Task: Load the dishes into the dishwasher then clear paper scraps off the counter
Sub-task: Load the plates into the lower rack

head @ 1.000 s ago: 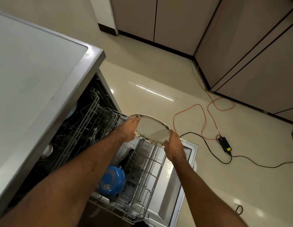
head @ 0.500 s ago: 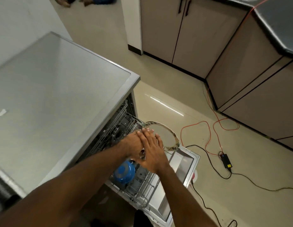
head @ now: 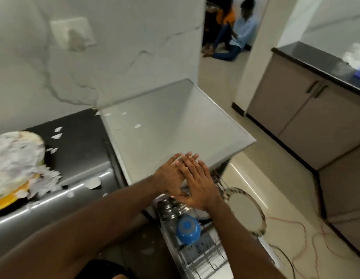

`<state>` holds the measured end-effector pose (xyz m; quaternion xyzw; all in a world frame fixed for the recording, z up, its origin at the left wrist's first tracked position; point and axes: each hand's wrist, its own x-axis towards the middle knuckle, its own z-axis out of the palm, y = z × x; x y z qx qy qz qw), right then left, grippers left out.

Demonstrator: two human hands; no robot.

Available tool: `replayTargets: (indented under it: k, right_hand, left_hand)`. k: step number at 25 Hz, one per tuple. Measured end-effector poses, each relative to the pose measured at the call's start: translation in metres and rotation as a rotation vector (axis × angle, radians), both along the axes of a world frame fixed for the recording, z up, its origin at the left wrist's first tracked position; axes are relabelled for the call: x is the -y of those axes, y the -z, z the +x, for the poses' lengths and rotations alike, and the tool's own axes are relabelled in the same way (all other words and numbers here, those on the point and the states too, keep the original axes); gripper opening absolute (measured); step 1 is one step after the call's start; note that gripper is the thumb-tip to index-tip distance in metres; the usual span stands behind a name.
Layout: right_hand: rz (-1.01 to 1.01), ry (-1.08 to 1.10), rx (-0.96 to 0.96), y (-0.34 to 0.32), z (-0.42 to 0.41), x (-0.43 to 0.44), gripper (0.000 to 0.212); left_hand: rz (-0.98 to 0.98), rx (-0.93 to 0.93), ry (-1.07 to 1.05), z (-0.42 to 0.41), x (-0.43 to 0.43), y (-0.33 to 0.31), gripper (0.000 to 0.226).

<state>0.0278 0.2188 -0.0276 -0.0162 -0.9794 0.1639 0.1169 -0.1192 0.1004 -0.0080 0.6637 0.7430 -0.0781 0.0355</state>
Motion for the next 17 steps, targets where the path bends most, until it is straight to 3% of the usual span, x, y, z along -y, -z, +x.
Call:
replayTargets:
  k: [6, 10, 12, 17]
  right_hand:
    - [0.025, -0.307, -0.014, -0.03, -0.105, 0.115, 0.101]
    - [0.045, -0.517, 0.068, -0.043, -0.159, 0.212, 0.094]
    - [0.055, -0.519, 0.17, -0.037, -0.182, 0.254, 0.091]
    - [0.214, -0.443, 0.437, -0.022, -0.23, 0.332, 0.082]
  left_hand:
    - [0.022, -0.015, -0.339, -0.064, 0.158, -0.028, 0.103]
    - [0.037, 0.094, -0.601, -0.081, 0.274, -0.028, 0.084]
    - [0.045, 0.235, -0.81, -0.085, 0.322, -0.034, 0.076]
    - [0.107, 0.391, -1.249, -0.115, 0.44, -0.047, 0.05]
